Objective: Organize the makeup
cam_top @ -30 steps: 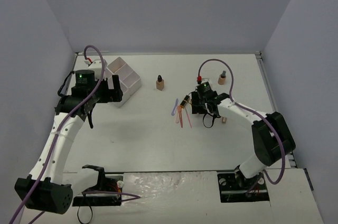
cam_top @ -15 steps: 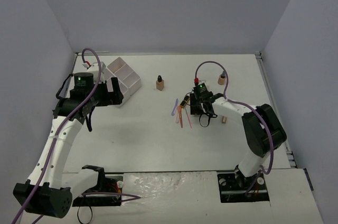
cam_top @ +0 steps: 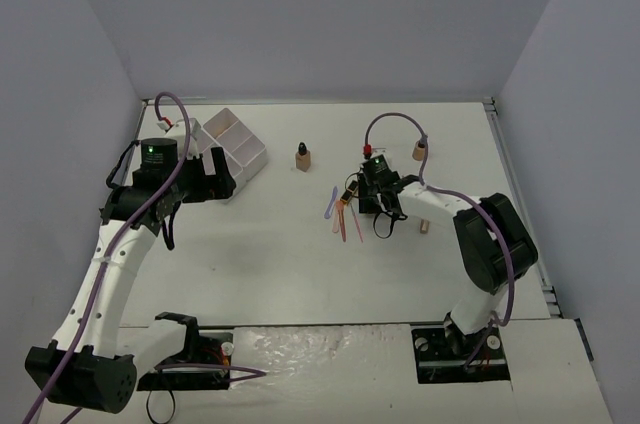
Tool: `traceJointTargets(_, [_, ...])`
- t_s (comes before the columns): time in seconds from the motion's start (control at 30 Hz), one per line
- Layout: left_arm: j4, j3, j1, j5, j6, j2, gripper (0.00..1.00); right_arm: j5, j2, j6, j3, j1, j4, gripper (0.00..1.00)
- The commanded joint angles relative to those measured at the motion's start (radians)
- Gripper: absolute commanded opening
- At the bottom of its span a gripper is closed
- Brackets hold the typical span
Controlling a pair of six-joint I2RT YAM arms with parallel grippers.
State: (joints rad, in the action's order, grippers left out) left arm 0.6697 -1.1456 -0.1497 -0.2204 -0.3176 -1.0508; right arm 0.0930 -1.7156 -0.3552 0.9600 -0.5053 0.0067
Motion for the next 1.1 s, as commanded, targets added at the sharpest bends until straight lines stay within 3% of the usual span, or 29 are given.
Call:
traceJointTargets(0.0, [-0.025,-0.009,0.002,-0.016,-0.022,0.013,0.97,0.024,-0.007,0.013,0.045,-0.009,0.037,0.35])
traceJointTargets(0.17, [-0.024,-0.006,0.001,-0.025,-0.027,0.003,0.97,0.030,-0.015,0.012,0.048,-0.009,0.038,0.27])
traceJointTargets(0.27, [-0.028,-0.018,-0.002,-0.036,-0.046,0.000,0.97,0.032,0.008,0.012,0.043,-0.009,0.039,0.08])
traceJointTargets(0.37, [-0.033,-0.036,-0.023,-0.046,-0.068,-0.011,0.97,0.034,0.065,0.014,0.036,-0.013,0.035,0.00])
traceJointTargets(0.57, [-0.060,-0.114,-0.119,-0.056,-0.158,-0.061,0.97,-0.004,0.268,0.073,0.008,-0.045,0.035,0.00])
traceJointTargets(0.73, [-0.131,-0.204,-0.208,-0.097,-0.266,-0.127,0.97,-0.138,0.459,0.183,-0.035,-0.108,0.119,0.00])
traceJointTargets(1.07, [-0.215,-0.345,-0.338,-0.136,-0.400,-0.254,0.94,-0.277,0.614,0.254,-0.072,-0.227,0.248,0.00])
